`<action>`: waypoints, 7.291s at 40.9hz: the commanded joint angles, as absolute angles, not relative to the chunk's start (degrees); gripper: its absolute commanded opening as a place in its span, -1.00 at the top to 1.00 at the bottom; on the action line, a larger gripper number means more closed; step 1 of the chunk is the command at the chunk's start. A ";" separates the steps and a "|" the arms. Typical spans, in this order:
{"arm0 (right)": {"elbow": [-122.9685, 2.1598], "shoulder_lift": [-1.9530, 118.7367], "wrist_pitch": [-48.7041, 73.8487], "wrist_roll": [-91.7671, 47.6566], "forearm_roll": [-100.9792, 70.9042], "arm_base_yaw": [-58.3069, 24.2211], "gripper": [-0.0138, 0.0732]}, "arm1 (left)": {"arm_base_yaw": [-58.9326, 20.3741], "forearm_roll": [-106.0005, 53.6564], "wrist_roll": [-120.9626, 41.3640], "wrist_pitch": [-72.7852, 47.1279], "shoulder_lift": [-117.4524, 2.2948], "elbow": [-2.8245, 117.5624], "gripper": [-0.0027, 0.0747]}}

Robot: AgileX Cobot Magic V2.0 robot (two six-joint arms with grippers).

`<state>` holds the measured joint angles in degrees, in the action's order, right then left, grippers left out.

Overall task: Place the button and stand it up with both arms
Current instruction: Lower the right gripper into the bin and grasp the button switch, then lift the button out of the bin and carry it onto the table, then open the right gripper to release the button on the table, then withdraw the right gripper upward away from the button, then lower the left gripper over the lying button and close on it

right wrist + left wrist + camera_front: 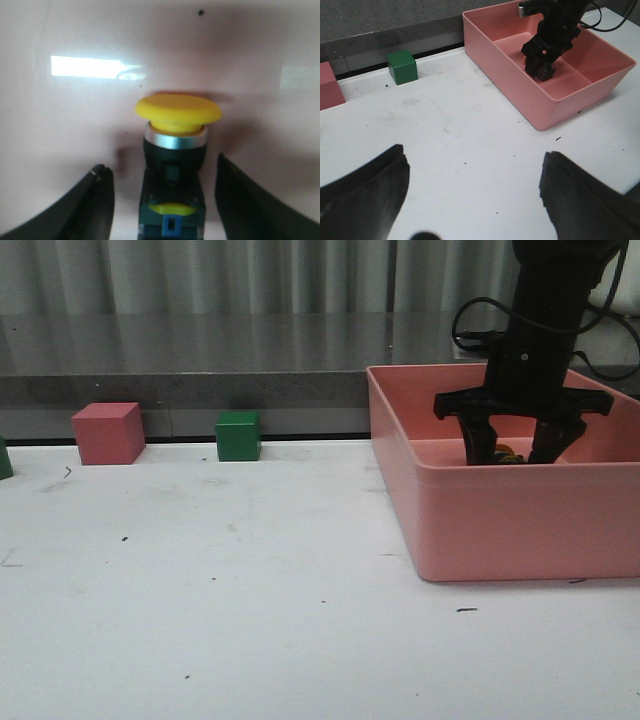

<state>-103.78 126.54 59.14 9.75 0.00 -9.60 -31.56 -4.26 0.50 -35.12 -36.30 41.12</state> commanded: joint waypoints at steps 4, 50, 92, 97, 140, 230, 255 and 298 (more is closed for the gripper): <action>-105.75 123.36 59.83 9.81 0.00 -9.25 0.14 | -31.96 -4.88 0.65 -31.05 -36.58 43.16 -0.43; -106.30 110.71 68.29 17.09 -1.70 -37.46 0.21 | -31.96 -4.88 0.65 -31.05 -36.58 43.16 -0.43; -126.87 134.66 66.56 45.39 0.66 -43.71 0.20 | -31.96 -4.88 0.65 -31.05 -36.58 43.16 -0.43; -126.87 134.78 66.50 45.44 0.55 -43.71 0.20 | -31.96 -4.88 0.65 -31.05 -36.58 43.16 -0.43; -126.73 113.69 76.08 10.84 4.04 -43.68 -0.35 | -31.96 -4.88 0.65 -31.05 -36.58 43.16 -0.43; -41.51 22.86 44.36 -0.43 3.58 -43.68 -0.35 | -31.96 -5.01 1.13 -44.05 -51.55 55.53 -0.46; -41.51 22.86 44.36 -0.43 3.58 -43.68 -0.35 | -31.85 -4.86 13.28 -61.55 -94.47 82.94 -0.46; -41.51 22.86 44.36 -0.43 3.58 -43.68 -0.35 | -25.72 -7.40 21.91 -72.06 -126.63 108.68 -0.39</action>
